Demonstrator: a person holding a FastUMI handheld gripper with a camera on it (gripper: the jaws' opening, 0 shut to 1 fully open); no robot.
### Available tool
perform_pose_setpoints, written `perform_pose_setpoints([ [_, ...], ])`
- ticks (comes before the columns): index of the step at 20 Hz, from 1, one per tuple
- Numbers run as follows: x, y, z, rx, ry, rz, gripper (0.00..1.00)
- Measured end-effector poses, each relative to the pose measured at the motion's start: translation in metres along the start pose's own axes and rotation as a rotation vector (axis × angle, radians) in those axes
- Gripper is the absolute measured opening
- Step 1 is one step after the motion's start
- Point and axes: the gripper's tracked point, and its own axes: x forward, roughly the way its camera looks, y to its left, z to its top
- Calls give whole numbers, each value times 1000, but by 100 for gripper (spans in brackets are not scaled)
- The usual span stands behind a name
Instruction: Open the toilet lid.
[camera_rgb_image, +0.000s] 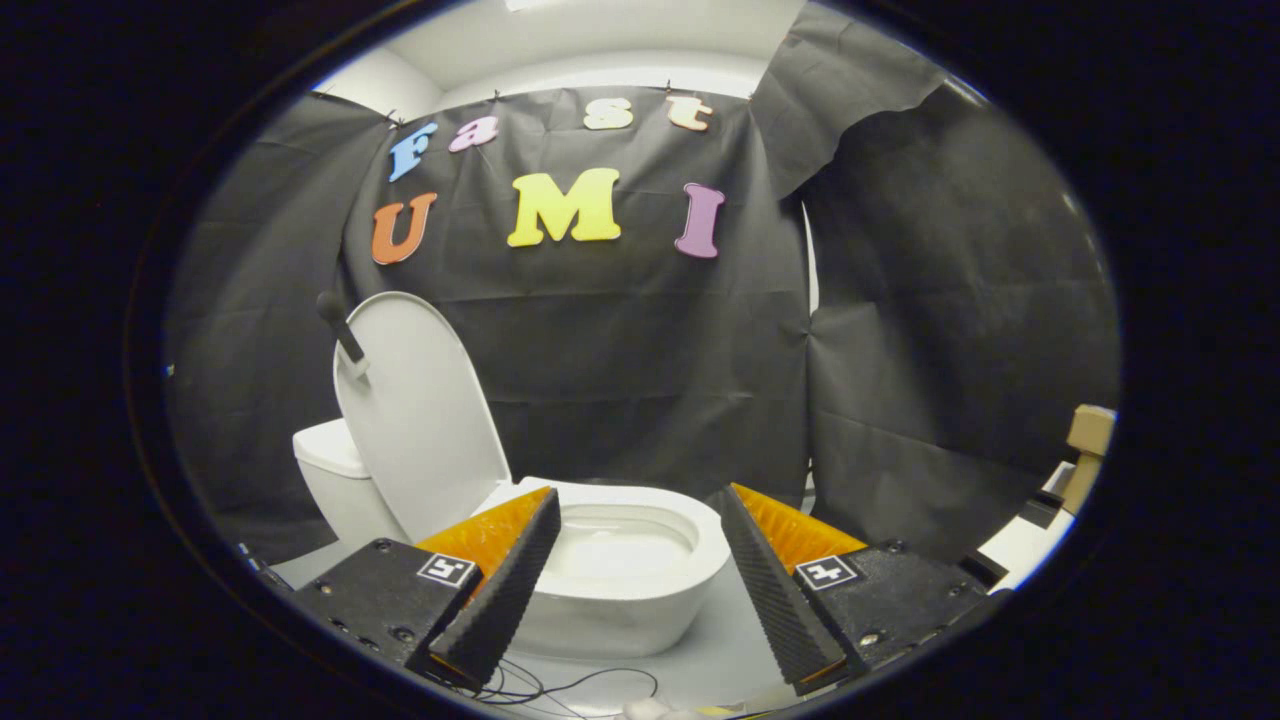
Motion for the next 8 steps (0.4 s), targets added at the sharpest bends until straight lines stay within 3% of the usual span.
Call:
perform_pose_setpoints([
  [8,0,3,1,2,-2,9,100],
])
